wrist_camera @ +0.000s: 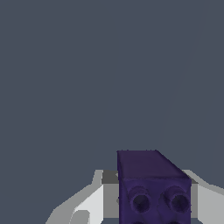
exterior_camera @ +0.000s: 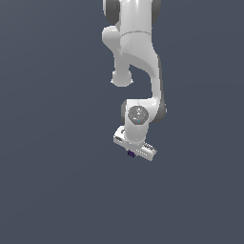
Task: Pick up the object and move it to a goal position.
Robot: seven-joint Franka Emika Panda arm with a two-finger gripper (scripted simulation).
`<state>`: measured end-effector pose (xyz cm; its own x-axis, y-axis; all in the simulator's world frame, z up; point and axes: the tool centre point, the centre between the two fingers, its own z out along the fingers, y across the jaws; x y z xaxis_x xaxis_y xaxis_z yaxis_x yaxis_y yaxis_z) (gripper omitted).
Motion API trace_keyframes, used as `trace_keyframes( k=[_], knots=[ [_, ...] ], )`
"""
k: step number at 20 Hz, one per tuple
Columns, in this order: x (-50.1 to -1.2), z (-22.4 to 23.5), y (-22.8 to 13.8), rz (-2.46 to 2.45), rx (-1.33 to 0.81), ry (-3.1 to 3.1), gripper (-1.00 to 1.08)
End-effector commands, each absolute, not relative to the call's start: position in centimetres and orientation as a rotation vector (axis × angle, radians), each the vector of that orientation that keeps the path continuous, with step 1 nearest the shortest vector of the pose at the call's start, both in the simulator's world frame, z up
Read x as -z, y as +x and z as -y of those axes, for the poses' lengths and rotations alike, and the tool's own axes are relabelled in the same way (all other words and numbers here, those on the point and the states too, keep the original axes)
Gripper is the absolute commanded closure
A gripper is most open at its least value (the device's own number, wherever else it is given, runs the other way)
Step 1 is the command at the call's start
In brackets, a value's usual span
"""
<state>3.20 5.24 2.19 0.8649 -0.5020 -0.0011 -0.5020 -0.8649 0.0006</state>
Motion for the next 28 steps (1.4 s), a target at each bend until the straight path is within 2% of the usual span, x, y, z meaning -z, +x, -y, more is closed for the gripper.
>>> trace_keyframes(
  k=[1, 16, 28],
  knots=[
    [-2.2, -5.2, 3.3, 0.817, 0.000, 3.034, 1.08],
    [-3.3, -5.4, 2.8, 0.817, 0.000, 3.034, 1.08],
    [-10.7, -6.7, 0.2, 0.818, 0.001, 3.035, 1.08]
  ],
)
